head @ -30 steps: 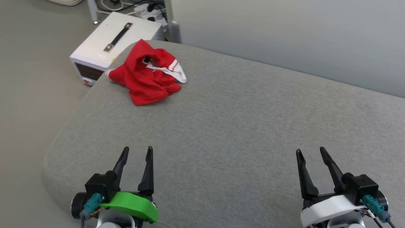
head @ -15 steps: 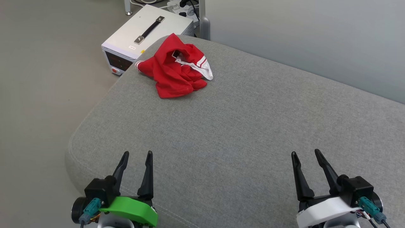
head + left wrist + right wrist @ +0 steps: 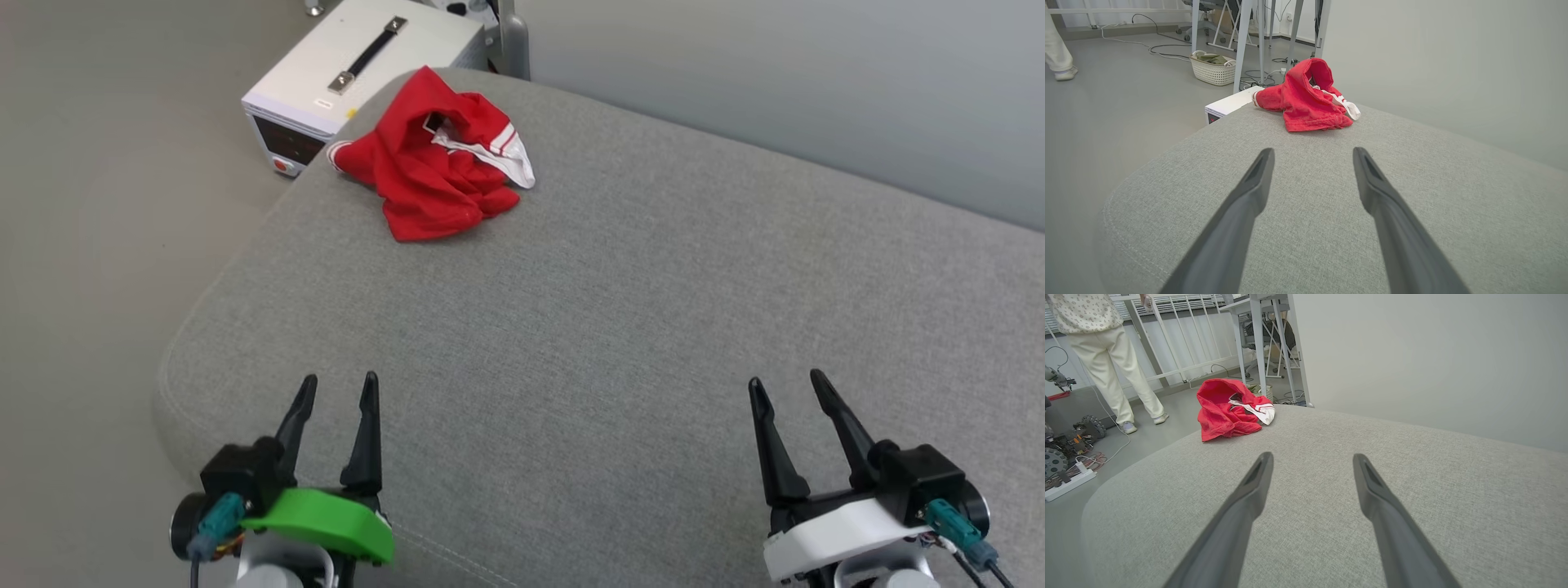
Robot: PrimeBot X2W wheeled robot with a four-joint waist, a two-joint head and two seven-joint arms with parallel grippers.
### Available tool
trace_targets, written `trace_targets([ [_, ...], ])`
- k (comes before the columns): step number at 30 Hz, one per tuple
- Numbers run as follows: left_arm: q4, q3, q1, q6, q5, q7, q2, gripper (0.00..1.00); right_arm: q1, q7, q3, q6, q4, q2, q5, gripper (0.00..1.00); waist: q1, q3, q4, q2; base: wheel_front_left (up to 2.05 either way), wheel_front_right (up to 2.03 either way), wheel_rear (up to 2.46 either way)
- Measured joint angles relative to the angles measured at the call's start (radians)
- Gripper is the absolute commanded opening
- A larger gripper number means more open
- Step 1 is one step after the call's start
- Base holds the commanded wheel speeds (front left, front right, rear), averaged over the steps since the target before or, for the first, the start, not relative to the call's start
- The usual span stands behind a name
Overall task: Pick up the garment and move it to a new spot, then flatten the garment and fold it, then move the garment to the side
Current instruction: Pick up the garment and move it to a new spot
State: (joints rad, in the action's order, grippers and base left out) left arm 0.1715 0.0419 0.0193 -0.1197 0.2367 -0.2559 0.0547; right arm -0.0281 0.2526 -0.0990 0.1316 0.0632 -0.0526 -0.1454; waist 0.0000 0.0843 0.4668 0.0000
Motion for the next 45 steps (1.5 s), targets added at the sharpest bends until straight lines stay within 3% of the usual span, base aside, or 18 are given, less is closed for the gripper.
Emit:
trace_targets([
  [5,0.063,-0.003,0.133,-0.004,0.017,0.000,0.042,1.00,0.042,0.000,-0.009,0.000,-0.039,-0.022,0.010,1.00,0.0000,0.060,-0.023,0.0000,0.00,0.00,0.00],
  [11,0.178,0.098,0.372,-0.005,0.117,0.062,0.214,1.00,0.095,-0.008,-0.019,0.000,-0.104,-0.050,0.021,1.00,0.0000,0.151,-0.065,0.0000,0.00,0.00,0.00],
  [20,0.313,0.251,0.727,-0.008,0.286,0.347,0.486,1.00,0.158,-0.046,-0.035,0.000,-0.184,-0.080,0.043,1.00,0.0002,0.304,-0.147,0.0000,0.00,0.00,0.00],
  [29,0.378,0.388,0.950,-0.009,0.473,0.582,0.706,1.00,0.200,-0.054,-0.047,0.000,-0.214,-0.095,0.050,1.00,0.0002,0.436,-0.239,0.0000,0.00,0.00,0.00],
  [35,0.426,0.460,1.025,-0.009,0.550,0.667,0.766,1.00,0.211,-0.045,-0.060,0.000,-0.214,-0.091,0.054,1.00,0.0001,0.495,-0.310,0.0000,0.00,0.00,0.00],
  [42,0.533,0.498,1.051,-0.009,0.597,0.681,0.769,1.00,0.216,-0.035,-0.059,0.000,-0.211,-0.089,0.055,1.00,0.0001,0.552,-0.368,0.0000,0.00,0.00,0.00],
  [43,0.543,0.504,1.051,-0.009,0.611,0.687,0.767,0.30,0.218,-0.032,-0.059,0.000,-0.212,-0.087,0.056,1.00,0.0000,0.558,-0.375,0.0000,0.00,0.00,0.00],
  [44,0.547,0.511,1.051,-0.009,0.621,0.688,0.765,0.00,0.219,-0.031,-0.059,0.000,-0.212,-0.084,0.056,1.00,0.0001,0.563,-0.380,0.0000,0.00,0.00,0.00],
  [45,0.549,0.516,1.051,-0.009,0.628,0.688,0.762,0.00,0.220,-0.031,-0.058,0.000,-0.212,-0.082,0.057,1.00,0.0001,0.567,-0.384,0.0000,0.00,0.00,0.00],
])
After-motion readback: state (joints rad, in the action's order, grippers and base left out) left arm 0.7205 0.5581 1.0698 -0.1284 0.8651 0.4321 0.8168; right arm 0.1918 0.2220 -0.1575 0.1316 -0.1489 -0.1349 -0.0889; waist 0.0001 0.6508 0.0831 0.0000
